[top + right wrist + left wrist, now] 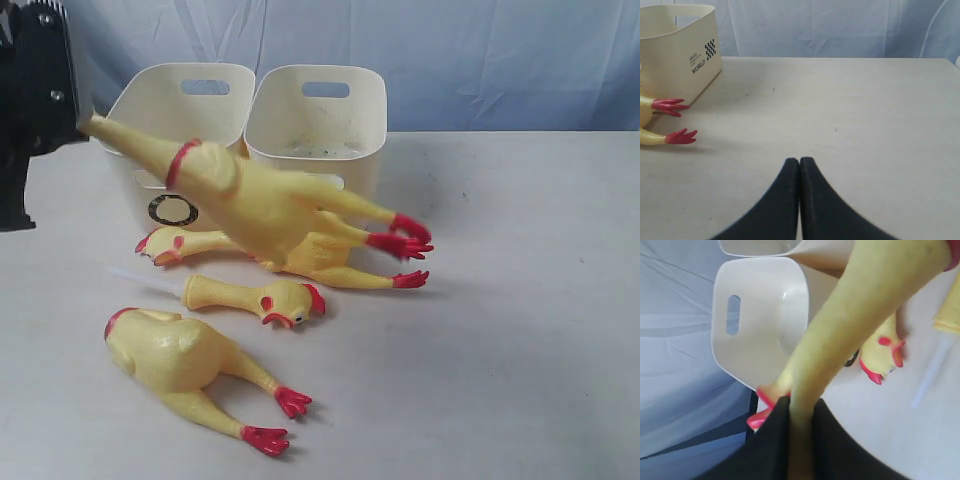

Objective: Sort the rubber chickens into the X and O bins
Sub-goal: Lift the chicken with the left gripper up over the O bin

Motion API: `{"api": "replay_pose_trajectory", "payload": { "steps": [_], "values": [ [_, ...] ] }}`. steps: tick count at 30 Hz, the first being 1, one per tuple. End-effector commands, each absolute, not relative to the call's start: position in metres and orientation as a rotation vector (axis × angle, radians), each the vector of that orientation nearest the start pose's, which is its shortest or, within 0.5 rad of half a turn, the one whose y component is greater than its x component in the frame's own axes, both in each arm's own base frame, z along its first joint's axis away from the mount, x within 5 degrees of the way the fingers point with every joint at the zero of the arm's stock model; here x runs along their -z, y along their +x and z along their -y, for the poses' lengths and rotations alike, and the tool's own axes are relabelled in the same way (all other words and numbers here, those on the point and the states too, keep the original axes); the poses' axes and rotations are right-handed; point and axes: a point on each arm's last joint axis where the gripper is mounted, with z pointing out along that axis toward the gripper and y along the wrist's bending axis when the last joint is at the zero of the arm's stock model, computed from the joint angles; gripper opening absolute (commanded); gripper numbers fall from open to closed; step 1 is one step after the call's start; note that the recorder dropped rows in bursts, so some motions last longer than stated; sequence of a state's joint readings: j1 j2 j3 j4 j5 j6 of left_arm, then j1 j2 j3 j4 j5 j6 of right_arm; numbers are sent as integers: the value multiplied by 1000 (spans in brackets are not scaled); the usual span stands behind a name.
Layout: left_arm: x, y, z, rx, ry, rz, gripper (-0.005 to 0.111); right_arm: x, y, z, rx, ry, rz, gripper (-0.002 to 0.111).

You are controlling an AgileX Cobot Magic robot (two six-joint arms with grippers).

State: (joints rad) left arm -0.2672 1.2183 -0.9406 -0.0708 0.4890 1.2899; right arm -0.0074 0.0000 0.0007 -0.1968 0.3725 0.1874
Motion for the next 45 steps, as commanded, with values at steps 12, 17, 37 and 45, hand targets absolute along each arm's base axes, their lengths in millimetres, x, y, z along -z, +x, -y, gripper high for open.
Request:
{"api": "replay_pose_trajectory", "payload": {
  "steps": [12, 17, 37, 45],
  "values": [
    [-370, 264, 65, -336, 865, -1823, 0, -181, 53, 7, 70, 58, -1837, 0],
    [-353, 285, 57, -349, 588, -1989, 0, -181, 53, 7, 70, 58, -1837, 0],
    [-326, 334, 53, -501, 403, -2380, 0, -181, 53, 7, 70, 58, -1837, 0],
    [-319, 349, 53, -570, 354, -2415, 0, -181, 53, 7, 66, 61, -1837, 0]
  ]
}}
